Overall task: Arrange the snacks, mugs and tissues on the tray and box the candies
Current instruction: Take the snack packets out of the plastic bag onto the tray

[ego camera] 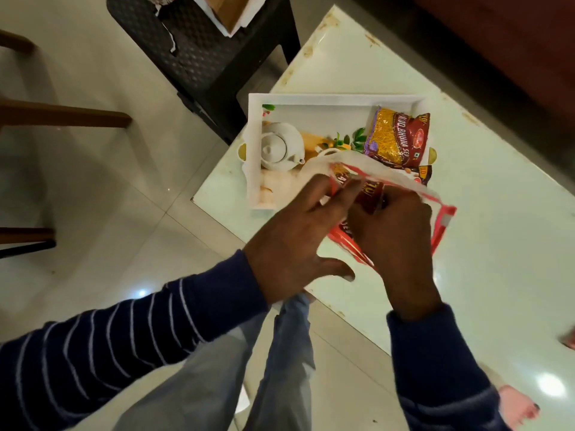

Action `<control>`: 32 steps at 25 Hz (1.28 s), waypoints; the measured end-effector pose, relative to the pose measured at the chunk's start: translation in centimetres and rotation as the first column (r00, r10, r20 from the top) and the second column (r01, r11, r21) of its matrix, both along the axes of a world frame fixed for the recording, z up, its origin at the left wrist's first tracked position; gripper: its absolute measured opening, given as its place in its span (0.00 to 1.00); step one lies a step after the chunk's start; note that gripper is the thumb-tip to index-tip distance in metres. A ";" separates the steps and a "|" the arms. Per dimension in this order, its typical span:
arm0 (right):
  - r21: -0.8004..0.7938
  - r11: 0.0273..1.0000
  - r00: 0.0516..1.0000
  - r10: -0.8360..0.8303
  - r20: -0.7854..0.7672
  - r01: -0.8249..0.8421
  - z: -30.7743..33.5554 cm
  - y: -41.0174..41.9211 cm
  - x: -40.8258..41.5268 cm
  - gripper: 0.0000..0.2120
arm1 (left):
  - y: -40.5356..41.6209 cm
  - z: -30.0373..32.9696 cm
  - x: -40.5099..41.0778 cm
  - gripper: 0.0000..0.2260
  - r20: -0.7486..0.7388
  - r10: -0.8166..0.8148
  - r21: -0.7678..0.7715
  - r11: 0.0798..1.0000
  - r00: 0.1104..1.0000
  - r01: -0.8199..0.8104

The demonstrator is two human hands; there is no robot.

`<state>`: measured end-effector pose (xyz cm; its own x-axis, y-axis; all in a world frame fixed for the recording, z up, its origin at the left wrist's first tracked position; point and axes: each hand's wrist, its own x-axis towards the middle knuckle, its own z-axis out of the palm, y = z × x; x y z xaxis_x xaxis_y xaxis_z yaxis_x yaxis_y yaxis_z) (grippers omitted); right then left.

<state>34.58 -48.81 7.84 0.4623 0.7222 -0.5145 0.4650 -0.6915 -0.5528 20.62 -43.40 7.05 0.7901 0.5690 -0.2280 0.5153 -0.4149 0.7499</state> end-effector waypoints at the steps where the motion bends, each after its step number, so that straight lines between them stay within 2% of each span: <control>1: 0.072 0.994 0.997 -0.077 0.007 0.077 1.2 -0.7 0.3 0.08 | 0.4 0.0 -0.2 0.46 -0.010 0.040 0.049 0.998 0.999 -0.040; 3: 0.144 0.986 0.991 -0.101 0.089 0.088 3.7 -2.7 2.0 0.13 | 0.9 0.1 -0.4 0.42 -0.010 0.112 0.173 0.979 0.994 -0.109; 4: 0.158 0.983 0.992 -0.103 0.070 0.091 5.2 -3.8 3.1 0.13 | 1.1 0.2 -0.6 0.40 -0.001 0.131 0.220 0.967 0.991 -0.127; 8: 0.146 0.918 0.927 -0.349 -0.138 0.368 5.9 -6.5 10.3 0.11 | 2.0 0.4 -1.9 0.33 0.013 0.180 0.327 0.929 0.984 -0.174; 11: 0.072 0.838 0.815 -0.501 -0.291 0.541 3.0 -5.0 12.2 0.09 | 2.6 1.0 -3.3 0.28 -0.011 0.231 0.376 0.903 0.973 -0.210; 15: -0.012 0.877 0.826 -0.457 -0.330 0.480 -4.2 -1.3 11.9 0.07 | 3.2 2.0 -4.7 0.28 -0.059 0.242 0.429 0.882 0.969 -0.194; 21: -0.123 0.929 0.861 -0.370 -0.348 0.349 -14.6 1.6 11.3 0.03 | 4.5 2.3 -5.8 0.30 -0.107 0.200 0.389 0.910 0.974 -0.144; 25: -0.112 0.948 0.889 -0.319 -0.327 0.299 -17.5 3.0 11.3 0.15 | 5.0 1.9 -6.5 0.29 -0.115 0.178 0.408 0.906 0.977 -0.117; 28: -0.074 0.954 0.919 -0.299 -0.258 0.290 -17.9 3.8 11.7 0.15 | 5.1 1.5 -6.8 0.30 -0.115 0.135 0.422 0.904 0.984 -0.075; 32: 0.046 0.948 0.950 -0.313 -0.018 0.314 -16.3 2.7 11.2 0.24 | 5.3 1.2 -6.8 0.30 -0.097 0.085 0.430 0.902 0.992 -0.035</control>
